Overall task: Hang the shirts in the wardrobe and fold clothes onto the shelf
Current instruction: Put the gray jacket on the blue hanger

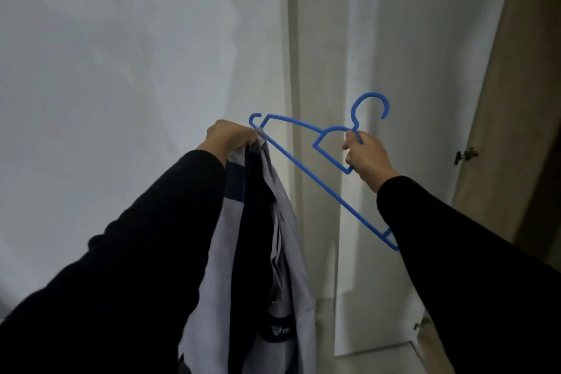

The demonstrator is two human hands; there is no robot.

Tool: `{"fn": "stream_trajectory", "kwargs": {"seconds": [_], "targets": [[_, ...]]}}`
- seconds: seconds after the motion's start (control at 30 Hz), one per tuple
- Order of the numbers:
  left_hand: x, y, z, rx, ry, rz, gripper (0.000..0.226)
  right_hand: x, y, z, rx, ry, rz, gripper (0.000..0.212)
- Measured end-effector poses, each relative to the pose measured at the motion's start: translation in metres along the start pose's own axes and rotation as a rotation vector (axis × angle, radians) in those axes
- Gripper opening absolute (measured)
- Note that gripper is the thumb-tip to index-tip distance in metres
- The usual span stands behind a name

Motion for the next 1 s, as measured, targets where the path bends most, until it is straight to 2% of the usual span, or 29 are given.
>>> {"fn": "stream_trajectory", "kwargs": {"seconds": [0.07,0.17,0.3,0.37,0.43,0.5,0.57,0.67,0.8,0.93,1.0], "targets": [[-0.009,0.007,0.006,-0.053,-0.034,-0.049,0.027,0.008,-0.005,-0.005,-0.010,0.020,-0.017,0.031],[-0.023,0.022,0.043,-0.128,-0.076,0.020,0.043,0.013,-0.014,-0.012,-0.003,0.028,-0.084,0.033],[-0.021,0.020,0.029,-0.081,-0.075,-0.063,0.019,0.014,-0.022,-0.020,-0.005,0.024,-0.115,0.033],[-0.018,0.019,0.025,-0.028,-0.034,-0.189,0.016,0.012,-0.022,-0.022,-0.028,0.031,-0.165,0.032],[-0.018,0.020,0.029,0.042,-0.004,-0.312,0.041,0.011,-0.018,-0.023,-0.059,0.032,-0.247,0.032],[-0.013,0.020,0.028,0.075,0.039,-0.277,0.052,0.009,-0.012,-0.024,-0.075,0.028,-0.338,0.033],[0.002,0.027,0.028,0.048,0.174,-0.226,0.044,0.010,-0.005,-0.023,-0.075,0.030,-0.372,0.033],[0.032,0.037,0.016,-0.008,0.464,-0.078,0.028,0.015,0.008,-0.020,-0.065,0.040,-0.274,0.032],[0.062,0.043,-0.003,-0.073,0.757,0.068,0.018,0.017,0.019,-0.013,0.027,0.034,-0.209,0.033],[0.069,0.025,-0.021,-0.018,0.933,-0.037,0.017,0.018,0.027,-0.007,0.141,0.041,-0.065,0.035],[0.071,0.022,-0.034,-0.005,1.009,-0.007,0.011,0.017,0.033,-0.005,0.192,0.043,0.034,0.034]]}}
Point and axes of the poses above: each hand's wrist, its own z-axis towards the middle knuckle, its own y-axis out of the palm, x = y × z, the point moved 8 cm from there along z, towards the middle knuckle, and after that the axes turned 9 degrees about -x, right-handed, at the moved point
